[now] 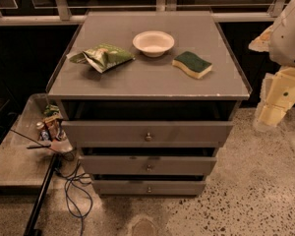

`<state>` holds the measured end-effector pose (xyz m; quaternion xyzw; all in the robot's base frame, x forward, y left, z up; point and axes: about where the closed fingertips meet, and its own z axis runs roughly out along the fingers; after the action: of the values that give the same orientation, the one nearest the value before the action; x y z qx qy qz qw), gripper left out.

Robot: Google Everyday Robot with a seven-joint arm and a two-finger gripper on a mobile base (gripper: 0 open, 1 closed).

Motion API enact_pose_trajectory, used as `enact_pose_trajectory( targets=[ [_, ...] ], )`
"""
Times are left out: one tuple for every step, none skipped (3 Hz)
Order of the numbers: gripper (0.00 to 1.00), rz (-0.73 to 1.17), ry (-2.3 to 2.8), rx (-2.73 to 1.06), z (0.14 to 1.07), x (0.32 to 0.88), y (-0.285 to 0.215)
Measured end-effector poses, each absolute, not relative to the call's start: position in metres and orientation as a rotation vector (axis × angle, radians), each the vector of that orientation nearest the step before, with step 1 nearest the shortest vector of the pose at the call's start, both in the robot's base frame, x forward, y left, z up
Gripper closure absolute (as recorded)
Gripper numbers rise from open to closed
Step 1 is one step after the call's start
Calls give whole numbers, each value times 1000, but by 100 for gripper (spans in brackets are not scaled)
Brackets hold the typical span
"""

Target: Open bottom drawer

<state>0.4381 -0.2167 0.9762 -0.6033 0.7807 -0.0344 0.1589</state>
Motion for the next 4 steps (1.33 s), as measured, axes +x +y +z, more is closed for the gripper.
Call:
enact_pose_trajectory(
  targets=[
    [0, -98, 2231, -1725, 976, 438, -217],
    [0, -105, 2205, -1733, 979, 435, -214],
    [0, -27, 2172, -1777, 962, 420, -194],
    [0, 68, 2161, -1801, 923, 400, -179]
  ],
)
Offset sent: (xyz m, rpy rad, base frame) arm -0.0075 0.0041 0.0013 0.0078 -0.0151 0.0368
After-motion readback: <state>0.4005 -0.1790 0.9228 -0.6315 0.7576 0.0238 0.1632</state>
